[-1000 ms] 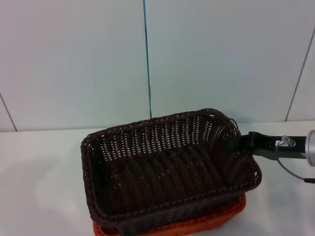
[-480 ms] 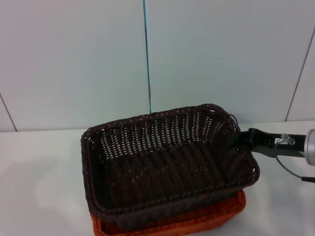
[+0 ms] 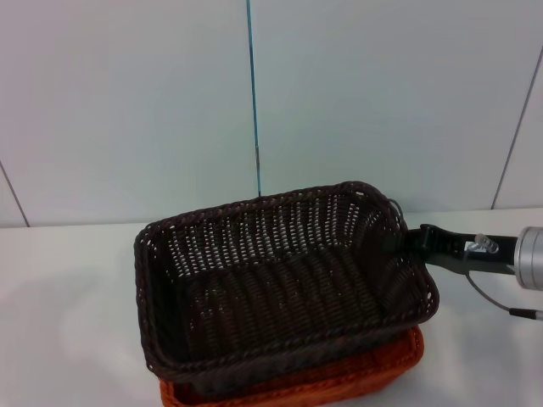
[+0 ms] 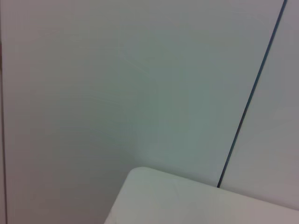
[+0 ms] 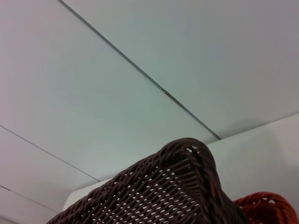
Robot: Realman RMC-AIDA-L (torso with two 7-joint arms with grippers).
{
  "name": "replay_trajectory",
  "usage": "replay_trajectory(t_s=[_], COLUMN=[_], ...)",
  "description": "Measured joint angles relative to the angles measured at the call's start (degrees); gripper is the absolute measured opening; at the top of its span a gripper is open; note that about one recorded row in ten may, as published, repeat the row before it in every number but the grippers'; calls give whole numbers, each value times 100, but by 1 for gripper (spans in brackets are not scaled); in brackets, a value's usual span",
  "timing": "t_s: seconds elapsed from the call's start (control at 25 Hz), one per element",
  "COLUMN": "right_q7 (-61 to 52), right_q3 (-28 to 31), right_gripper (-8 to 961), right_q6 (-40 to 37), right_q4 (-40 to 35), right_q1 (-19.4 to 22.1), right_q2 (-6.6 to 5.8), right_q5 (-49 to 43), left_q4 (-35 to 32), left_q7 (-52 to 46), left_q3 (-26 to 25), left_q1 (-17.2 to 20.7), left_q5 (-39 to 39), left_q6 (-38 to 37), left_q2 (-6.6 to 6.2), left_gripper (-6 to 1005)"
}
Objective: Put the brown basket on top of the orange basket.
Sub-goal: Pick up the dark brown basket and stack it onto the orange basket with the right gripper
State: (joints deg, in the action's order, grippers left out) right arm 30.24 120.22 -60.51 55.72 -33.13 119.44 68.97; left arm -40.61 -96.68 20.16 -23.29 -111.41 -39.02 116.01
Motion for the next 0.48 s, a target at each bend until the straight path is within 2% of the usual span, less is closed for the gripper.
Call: replay_trajectory(t_s=[0.48], right_q7=[0], right_q3=[-173], right_gripper=[194], right_q6=[170], right_q4=[-151], right_q1=[-32], right_q2=[0], right_q5=[82], left_q4=[0], left_q7=[0], left_q3=[-26], left_q1=[0], left_q5=[-113], left_q6=[0], left_q2=[0], left_gripper=[502])
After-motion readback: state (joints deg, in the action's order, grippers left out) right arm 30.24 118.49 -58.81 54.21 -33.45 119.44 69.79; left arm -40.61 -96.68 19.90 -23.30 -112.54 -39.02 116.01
